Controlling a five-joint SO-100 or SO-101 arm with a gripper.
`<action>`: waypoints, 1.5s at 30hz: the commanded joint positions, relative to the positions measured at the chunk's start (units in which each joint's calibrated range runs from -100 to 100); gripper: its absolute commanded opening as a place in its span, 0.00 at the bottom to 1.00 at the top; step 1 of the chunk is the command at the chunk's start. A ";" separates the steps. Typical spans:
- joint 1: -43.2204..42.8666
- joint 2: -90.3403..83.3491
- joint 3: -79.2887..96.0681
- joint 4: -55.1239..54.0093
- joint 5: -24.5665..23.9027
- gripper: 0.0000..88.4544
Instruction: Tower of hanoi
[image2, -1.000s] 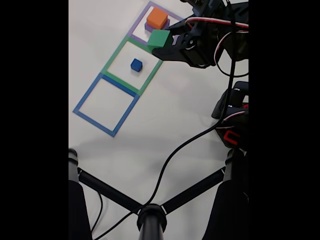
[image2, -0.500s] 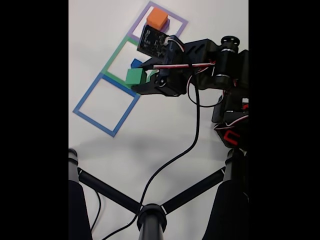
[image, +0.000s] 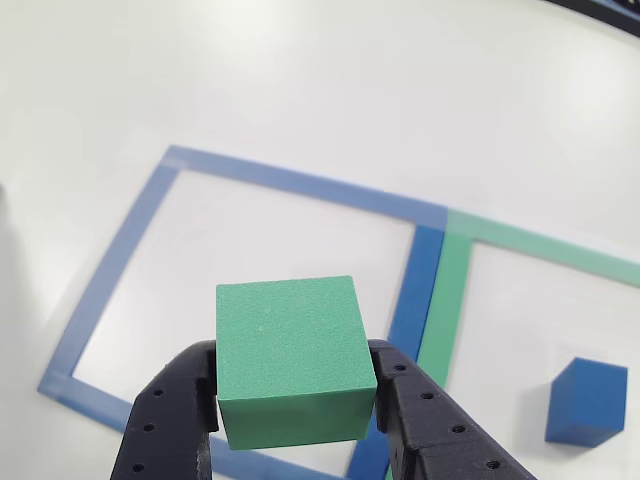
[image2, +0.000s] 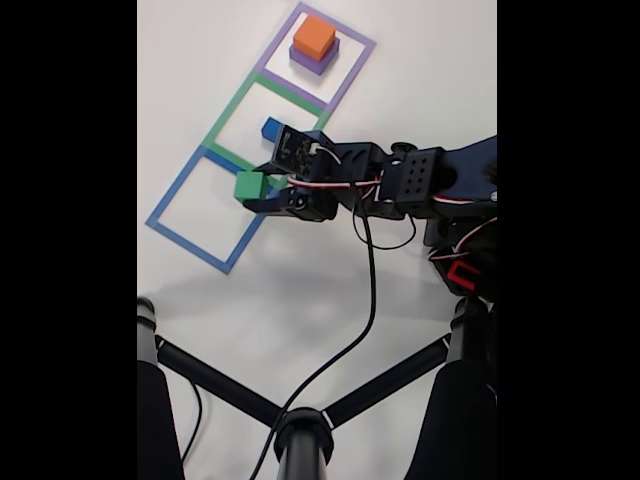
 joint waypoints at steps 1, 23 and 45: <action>-0.75 12.28 -1.06 -17.40 0.59 0.06; -4.26 52.10 -16.15 -49.13 0.59 0.06; -2.96 52.58 -18.51 -49.53 0.59 0.28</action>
